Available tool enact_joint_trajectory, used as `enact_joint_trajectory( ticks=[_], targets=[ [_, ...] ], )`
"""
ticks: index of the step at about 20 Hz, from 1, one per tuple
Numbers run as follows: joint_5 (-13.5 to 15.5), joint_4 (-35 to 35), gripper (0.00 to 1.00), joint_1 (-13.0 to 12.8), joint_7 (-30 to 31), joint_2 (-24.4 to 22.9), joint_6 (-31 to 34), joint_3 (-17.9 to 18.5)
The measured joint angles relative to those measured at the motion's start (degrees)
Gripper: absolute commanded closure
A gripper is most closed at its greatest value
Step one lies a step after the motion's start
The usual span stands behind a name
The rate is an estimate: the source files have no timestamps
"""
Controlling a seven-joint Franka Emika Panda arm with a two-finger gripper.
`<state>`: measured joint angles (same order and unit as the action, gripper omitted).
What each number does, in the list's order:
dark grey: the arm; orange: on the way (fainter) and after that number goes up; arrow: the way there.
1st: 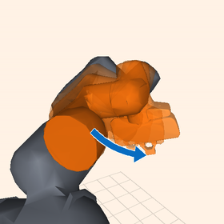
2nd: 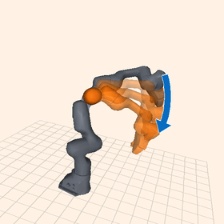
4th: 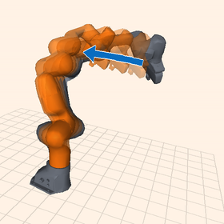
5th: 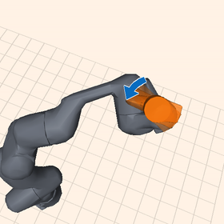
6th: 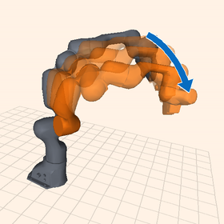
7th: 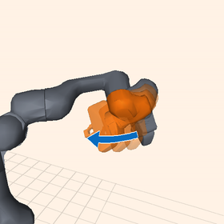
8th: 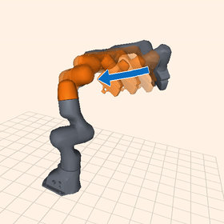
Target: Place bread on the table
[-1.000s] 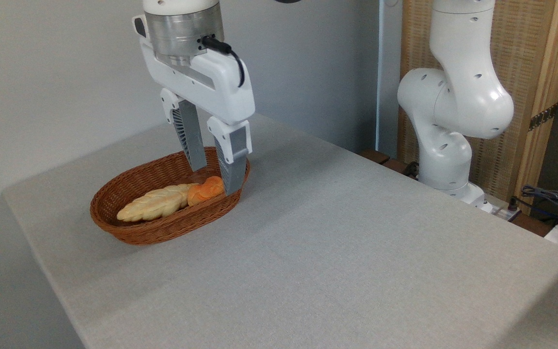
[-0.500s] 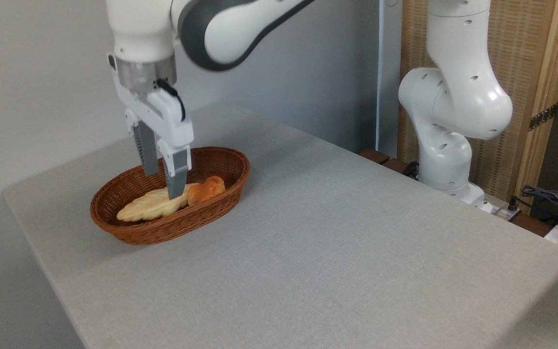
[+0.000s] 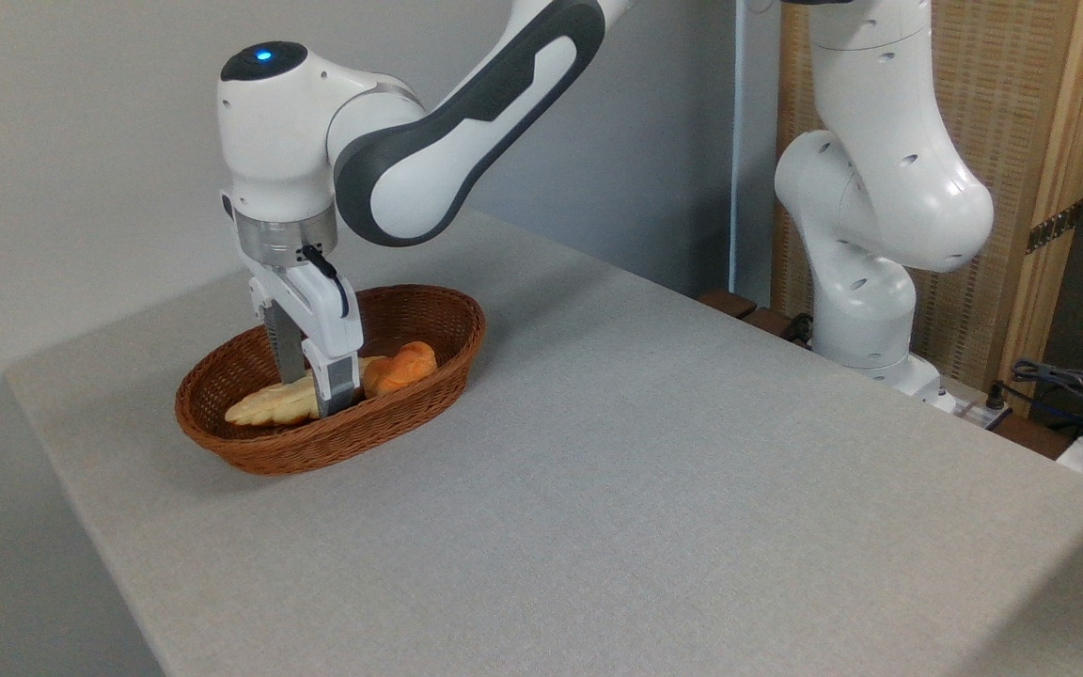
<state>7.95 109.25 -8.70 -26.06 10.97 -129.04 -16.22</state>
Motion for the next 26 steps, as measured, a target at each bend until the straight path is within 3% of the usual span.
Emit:
enact_joint_trajectory(
  ticks=[3,19,26],
  targets=[
    [-0.01,0.29,0.75,-0.03,-0.17,0.27,-0.69,-0.01],
    [-0.19,0.15,0.79,-0.14,-0.49,0.82,-1.23,-0.84],
    [1.14,-1.65,0.79,0.24,-0.37,0.74,0.75,-0.52]
  ],
)
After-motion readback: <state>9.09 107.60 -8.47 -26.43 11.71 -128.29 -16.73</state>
